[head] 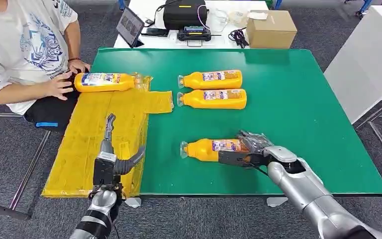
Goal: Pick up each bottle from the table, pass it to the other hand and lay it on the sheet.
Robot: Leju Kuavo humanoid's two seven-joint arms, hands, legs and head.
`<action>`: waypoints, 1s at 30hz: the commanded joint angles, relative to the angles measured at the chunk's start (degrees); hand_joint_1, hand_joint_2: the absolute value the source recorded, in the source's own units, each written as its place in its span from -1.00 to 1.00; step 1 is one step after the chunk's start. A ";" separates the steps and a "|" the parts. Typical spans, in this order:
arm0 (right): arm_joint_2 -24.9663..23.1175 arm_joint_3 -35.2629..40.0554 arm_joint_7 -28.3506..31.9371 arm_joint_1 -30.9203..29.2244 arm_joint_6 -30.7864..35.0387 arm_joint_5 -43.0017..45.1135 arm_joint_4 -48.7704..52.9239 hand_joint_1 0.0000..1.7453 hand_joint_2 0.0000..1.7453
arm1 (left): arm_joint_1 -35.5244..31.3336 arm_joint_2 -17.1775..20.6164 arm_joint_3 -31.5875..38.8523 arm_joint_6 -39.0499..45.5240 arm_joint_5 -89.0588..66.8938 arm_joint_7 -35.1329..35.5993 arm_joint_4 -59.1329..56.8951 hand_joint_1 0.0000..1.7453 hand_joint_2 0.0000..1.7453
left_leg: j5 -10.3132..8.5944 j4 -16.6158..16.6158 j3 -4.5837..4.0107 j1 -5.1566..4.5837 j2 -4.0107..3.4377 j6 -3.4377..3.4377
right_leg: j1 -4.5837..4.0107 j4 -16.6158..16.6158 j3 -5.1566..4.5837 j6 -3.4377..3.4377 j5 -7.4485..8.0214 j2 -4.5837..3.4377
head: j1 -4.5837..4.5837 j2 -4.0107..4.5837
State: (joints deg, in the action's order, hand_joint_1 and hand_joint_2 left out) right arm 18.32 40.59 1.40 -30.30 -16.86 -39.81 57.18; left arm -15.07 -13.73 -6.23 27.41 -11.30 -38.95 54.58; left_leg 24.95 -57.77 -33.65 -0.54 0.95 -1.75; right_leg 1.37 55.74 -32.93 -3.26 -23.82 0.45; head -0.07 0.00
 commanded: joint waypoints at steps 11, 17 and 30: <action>-3.34 -6.57 5.22 13.18 18.06 7.00 8.16 1.00 1.00 | -2.66 -1.15 0.83 -5.96 2.97 -1.05 -7.08 -1.00 1.00 | 0.03 0.04 0.10 0.08 0.06 0.10 | -0.09 -0.08 0.14 0.12 -0.03 0.08 | 0.00 0.00; -13.67 -19.87 8.04 23.59 29.62 1.37 22.91 1.00 1.00 | 1.11 -1.65 5.03 -10.90 5.78 2.50 -1.01 -1.00 1.00 | 0.08 0.02 -0.15 0.13 -0.06 0.11 | -0.11 0.01 -0.11 0.14 -0.03 -0.10 | 0.02 0.00; -23.57 -32.16 18.27 29.66 47.14 2.84 30.74 1.00 1.00 | 5.11 -1.93 3.75 -17.32 14.31 7.57 10.99 -1.00 1.00 | 0.13 -0.07 -0.26 0.18 0.03 0.18 | -0.15 0.04 -0.19 0.20 -0.12 0.03 | 0.02 0.00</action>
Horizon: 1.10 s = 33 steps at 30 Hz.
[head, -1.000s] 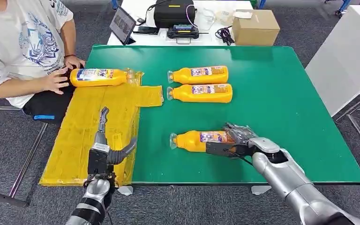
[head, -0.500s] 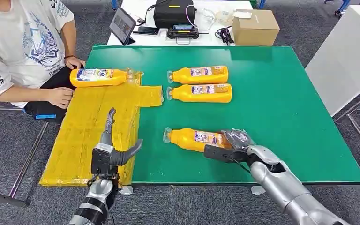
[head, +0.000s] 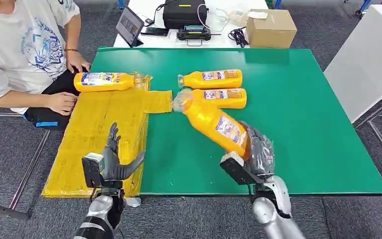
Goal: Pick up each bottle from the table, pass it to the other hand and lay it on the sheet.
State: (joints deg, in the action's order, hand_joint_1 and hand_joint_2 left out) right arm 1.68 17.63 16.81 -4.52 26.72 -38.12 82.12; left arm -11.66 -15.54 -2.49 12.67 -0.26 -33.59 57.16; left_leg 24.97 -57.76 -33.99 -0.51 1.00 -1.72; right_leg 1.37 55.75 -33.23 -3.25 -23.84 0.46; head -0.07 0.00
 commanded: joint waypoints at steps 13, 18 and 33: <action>-12.46 0.08 17.51 1.32 -1.11 5.30 -16.70 1.00 1.00 | 3.54 1.49 -15.52 -18.35 14.24 9.04 9.93 -1.00 1.00 | 0.08 0.08 0.25 0.15 -0.24 0.13 | -0.15 -0.14 0.23 0.16 0.01 -0.19 | 0.02 0.00; -13.71 2.99 17.48 0.04 -1.09 4.97 -19.61 1.00 1.00 | 4.56 1.87 -17.13 -20.21 15.50 10.37 9.62 -1.00 1.00 | 0.13 0.07 0.29 0.16 -0.35 0.16 | -0.17 -0.12 0.24 0.21 0.00 -0.29 | 0.02 0.00; -14.24 7.38 16.58 -2.71 -2.06 4.89 -23.88 1.00 1.00 | 4.58 2.15 -18.59 -22.95 15.65 9.98 8.95 -1.00 1.00 | 0.04 0.06 0.10 0.07 -0.18 0.09 | -0.06 -0.04 0.07 0.12 0.00 -0.15 | 0.00 0.00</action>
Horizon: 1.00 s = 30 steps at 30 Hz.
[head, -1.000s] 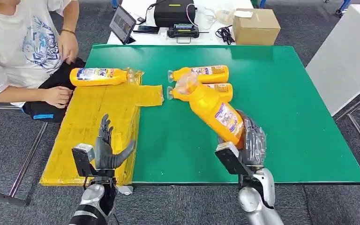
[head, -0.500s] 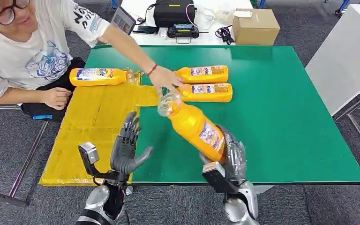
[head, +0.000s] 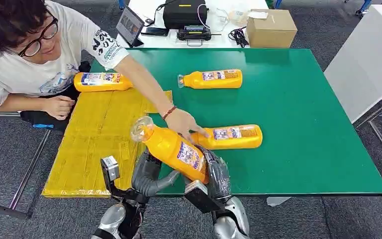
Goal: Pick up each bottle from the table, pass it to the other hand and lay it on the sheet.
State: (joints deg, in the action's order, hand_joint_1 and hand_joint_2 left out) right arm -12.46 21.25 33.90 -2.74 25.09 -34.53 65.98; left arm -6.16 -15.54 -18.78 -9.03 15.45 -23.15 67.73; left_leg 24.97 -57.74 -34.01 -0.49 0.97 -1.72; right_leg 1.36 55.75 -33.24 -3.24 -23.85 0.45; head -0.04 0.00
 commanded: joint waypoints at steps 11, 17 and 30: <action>-0.81 11.08 -0.41 -7.25 -8.29 1.68 -17.98 1.00 1.00 | -3.35 1.88 0.37 -3.19 -0.08 -1.48 -7.45 -1.00 1.00 | 0.04 0.08 0.22 0.08 -0.19 0.10 | -0.08 -0.10 0.18 0.13 0.02 -0.16 | -0.02 0.00; 0.05 14.72 0.03 -8.18 -12.49 0.96 -21.19 1.00 1.00 | -4.33 1.31 1.23 -3.46 -1.78 -2.08 -9.27 -1.00 1.00 | 0.03 0.07 0.22 0.07 -0.07 0.10 | -0.07 -0.09 0.19 0.12 -0.01 -0.03 | -0.09 0.00; 1.18 16.63 -1.47 -9.52 -15.20 -0.57 -23.10 1.00 1.00 | -3.74 0.74 3.07 -3.49 -1.31 -2.35 -8.93 1.00 1.00 | 0.00 0.02 0.09 0.07 -0.04 0.07 | -0.07 -0.05 0.05 0.08 -0.02 -0.01 | -0.02 0.00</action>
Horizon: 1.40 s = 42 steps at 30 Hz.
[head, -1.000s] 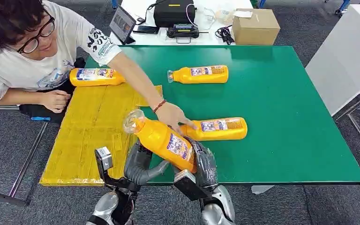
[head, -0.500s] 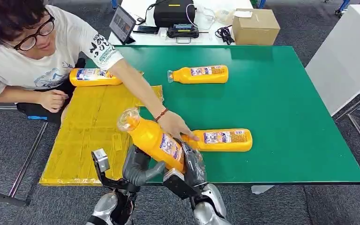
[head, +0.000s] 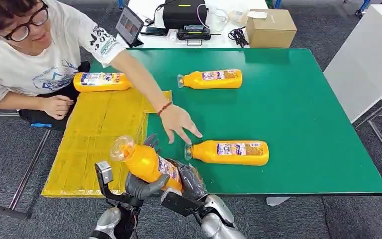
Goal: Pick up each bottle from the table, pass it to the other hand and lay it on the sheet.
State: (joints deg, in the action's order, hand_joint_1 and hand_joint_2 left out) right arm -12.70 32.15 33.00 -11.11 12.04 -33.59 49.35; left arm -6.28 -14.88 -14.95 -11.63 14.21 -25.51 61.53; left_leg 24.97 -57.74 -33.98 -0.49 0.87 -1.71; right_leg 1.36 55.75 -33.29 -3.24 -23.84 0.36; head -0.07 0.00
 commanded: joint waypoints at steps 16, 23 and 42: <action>1.28 2.10 -2.75 0.59 1.83 -1.03 0.81 -1.00 -1.00 | -1.95 0.04 1.87 0.99 0.21 -1.12 2.33 1.00 1.00 | 0.06 -0.04 0.08 0.10 0.04 0.11 | -0.11 0.00 0.14 0.14 -0.06 0.08 | 0.02 0.00; 1.47 2.13 -2.78 0.89 1.77 -1.02 1.31 -1.00 -1.00 | -1.90 -0.01 1.88 1.04 0.19 -1.12 2.45 1.00 1.00 | 0.05 -0.02 0.09 0.10 0.04 0.10 | -0.11 -0.02 0.14 0.13 -0.05 0.07 | 0.02 0.00; 6.32 3.32 5.02 8.56 -8.75 17.26 44.03 -1.00 -1.00 | -11.78 1.86 10.71 21.86 -14.66 -10.05 -0.25 1.00 1.00 | -0.02 -0.02 -0.02 0.07 0.06 0.07 | -0.08 0.01 0.03 0.10 0.01 0.07 | 0.02 0.00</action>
State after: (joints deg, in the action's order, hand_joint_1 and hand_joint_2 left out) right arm -10.27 33.42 37.21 -2.84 5.54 -18.05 83.39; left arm -9.96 -14.64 -9.05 9.73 -0.11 -35.28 67.52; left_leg 24.95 -57.74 -34.00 -0.48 0.90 -1.72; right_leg 1.35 55.75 -33.29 -3.23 -23.83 0.37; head -0.04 0.00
